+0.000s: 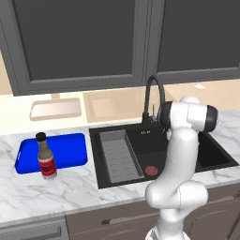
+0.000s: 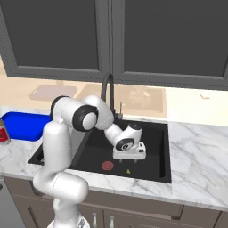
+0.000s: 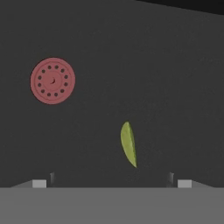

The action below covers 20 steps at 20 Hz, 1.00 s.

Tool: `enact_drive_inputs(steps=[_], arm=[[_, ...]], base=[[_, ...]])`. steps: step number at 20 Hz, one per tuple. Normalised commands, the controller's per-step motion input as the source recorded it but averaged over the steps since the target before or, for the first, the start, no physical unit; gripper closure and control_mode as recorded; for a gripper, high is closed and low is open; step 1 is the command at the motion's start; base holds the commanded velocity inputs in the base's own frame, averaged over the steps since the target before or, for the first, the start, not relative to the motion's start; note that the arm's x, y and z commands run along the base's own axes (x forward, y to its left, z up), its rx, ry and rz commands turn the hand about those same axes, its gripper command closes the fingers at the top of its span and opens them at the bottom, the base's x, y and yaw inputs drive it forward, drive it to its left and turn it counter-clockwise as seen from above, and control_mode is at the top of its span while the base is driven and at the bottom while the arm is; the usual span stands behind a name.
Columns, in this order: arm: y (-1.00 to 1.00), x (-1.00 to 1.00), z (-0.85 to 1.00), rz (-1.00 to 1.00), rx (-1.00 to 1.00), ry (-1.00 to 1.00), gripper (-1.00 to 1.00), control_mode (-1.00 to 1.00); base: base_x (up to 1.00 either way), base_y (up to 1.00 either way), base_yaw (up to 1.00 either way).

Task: Pick up all produce items and place them in the sink. Turn on the sink faucet to wash them. Then turn the sink off and put them in the tray.

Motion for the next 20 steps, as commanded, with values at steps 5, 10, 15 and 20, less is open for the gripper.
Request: enact_drive_inputs(steps=[5,10,15,20], arm=[[0.00,0.02,-0.22,0.00,0.00,0.00,-1.00,-1.00],[0.00,0.05,-0.18,0.00,0.00,0.00,-1.00,-1.00],[0.00,0.04,-0.24,0.00,0.00,0.00,-1.00,-1.00],[0.00,0.03,-0.28,0.00,0.00,0.01,-1.00,-1.00]], base=[[0.00,0.00,0.00],[0.00,0.00,0.00],[0.00,0.00,0.00],[0.00,0.00,0.00]])
